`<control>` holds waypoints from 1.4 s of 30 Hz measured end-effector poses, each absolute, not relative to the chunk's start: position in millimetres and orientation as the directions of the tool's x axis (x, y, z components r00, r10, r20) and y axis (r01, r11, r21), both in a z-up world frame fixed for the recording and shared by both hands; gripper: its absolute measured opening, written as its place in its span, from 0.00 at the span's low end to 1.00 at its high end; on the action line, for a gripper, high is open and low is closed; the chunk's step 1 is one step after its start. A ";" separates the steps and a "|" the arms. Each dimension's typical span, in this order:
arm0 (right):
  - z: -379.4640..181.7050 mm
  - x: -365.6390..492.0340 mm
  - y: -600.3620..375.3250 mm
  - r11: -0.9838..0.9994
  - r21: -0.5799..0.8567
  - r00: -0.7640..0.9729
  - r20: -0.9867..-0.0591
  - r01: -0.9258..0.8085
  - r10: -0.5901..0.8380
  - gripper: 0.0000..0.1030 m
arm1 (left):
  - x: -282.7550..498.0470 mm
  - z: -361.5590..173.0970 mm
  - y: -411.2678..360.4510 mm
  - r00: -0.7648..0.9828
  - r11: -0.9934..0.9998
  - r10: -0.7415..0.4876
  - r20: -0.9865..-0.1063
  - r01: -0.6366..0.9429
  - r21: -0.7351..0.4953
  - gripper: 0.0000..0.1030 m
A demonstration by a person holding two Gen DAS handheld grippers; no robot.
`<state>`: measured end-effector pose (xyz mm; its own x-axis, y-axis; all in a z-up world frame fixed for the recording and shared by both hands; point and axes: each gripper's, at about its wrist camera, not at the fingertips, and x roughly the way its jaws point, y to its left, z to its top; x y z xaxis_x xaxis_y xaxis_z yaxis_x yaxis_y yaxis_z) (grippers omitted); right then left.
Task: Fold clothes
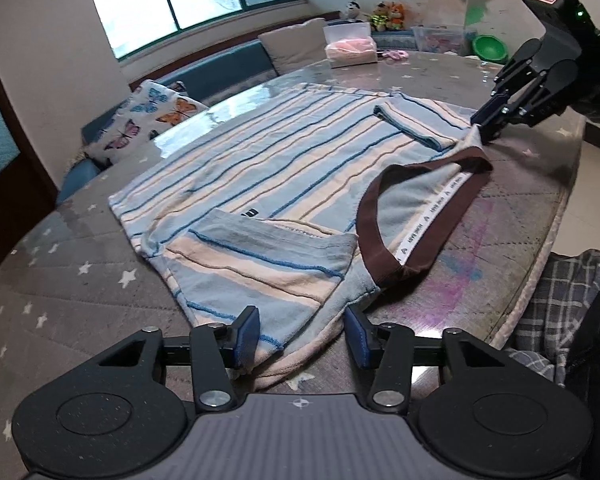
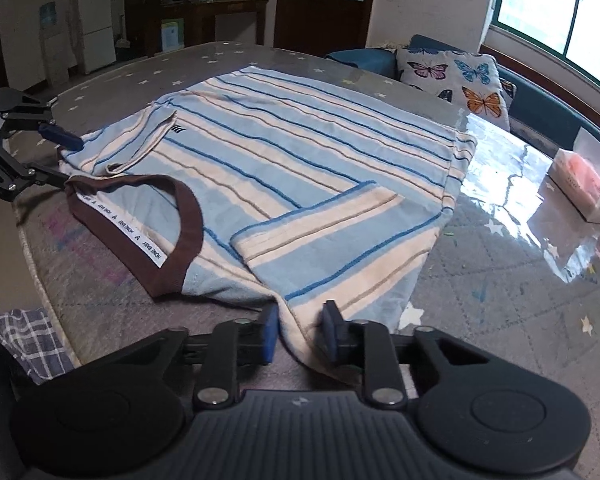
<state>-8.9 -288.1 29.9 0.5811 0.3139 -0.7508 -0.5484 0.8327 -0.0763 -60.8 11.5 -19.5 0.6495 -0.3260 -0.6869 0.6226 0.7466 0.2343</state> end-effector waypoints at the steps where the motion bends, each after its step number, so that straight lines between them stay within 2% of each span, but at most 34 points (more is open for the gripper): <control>1: 30.5 -8.3 -289.0 0.836 -0.074 0.582 -0.751 -0.544 0.312 0.14 | -59.6 -19.0 12.1 0.644 0.740 -0.329 -0.691 0.631 0.235 0.45; 4: 32.4 -8.6 -289.3 0.839 -0.075 0.587 -0.748 -0.539 0.311 0.13 | -57.5 -18.3 12.2 0.623 0.719 -0.340 -0.704 0.655 0.232 0.36; 8: 28.7 -10.9 -285.0 0.833 -0.110 0.600 -0.745 -0.542 0.292 0.15 | -54.6 -18.6 11.5 0.597 0.707 -0.360 -0.717 0.676 0.209 0.26; 10: 28.6 -11.3 -284.8 0.835 -0.111 0.603 -0.743 -0.540 0.290 0.15 | -52.0 -19.0 11.3 0.591 0.715 -0.365 -0.719 0.673 0.191 0.10; 12: 29.4 -10.7 -285.7 0.843 -0.095 0.601 -0.743 -0.530 0.294 0.12 | -49.9 -18.7 11.0 0.596 0.737 -0.365 -0.715 0.655 0.169 0.06; 14: 30.8 -11.3 -285.8 0.849 -0.089 0.609 -0.735 -0.521 0.296 0.08 | -51.9 -16.8 10.3 0.618 0.751 -0.359 -0.699 0.636 0.177 0.05; 17: 35.3 -15.5 -286.7 0.859 -0.081 0.629 -0.716 -0.505 0.302 0.06 | -59.3 -8.8 10.6 0.659 0.779 -0.349 -0.666 0.599 0.184 0.04; 30: 90.4 -77.3 -282.3 0.843 -0.116 0.701 -0.621 -0.525 0.351 0.05 | -118.3 41.2 27.3 0.784 0.866 -0.299 -0.545 0.463 0.191 0.03; 35: 113.9 -70.8 -272.6 0.836 -0.156 0.738 -0.573 -0.526 0.357 0.04 | -89.2 54.8 26.0 0.830 0.892 -0.253 -0.498 0.399 0.213 0.03; 42: 134.6 -5.5 -265.9 0.851 -0.173 0.769 -0.542 -0.496 0.338 0.04 | -15.4 71.6 23.8 0.858 0.908 -0.214 -0.467 0.350 0.228 0.03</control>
<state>-5.5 -265.9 134.6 0.7694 0.3381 -0.5420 -0.4959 0.8509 -0.1732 -15.4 23.8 71.6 0.8579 -0.2138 -0.4672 0.3505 0.9085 0.2278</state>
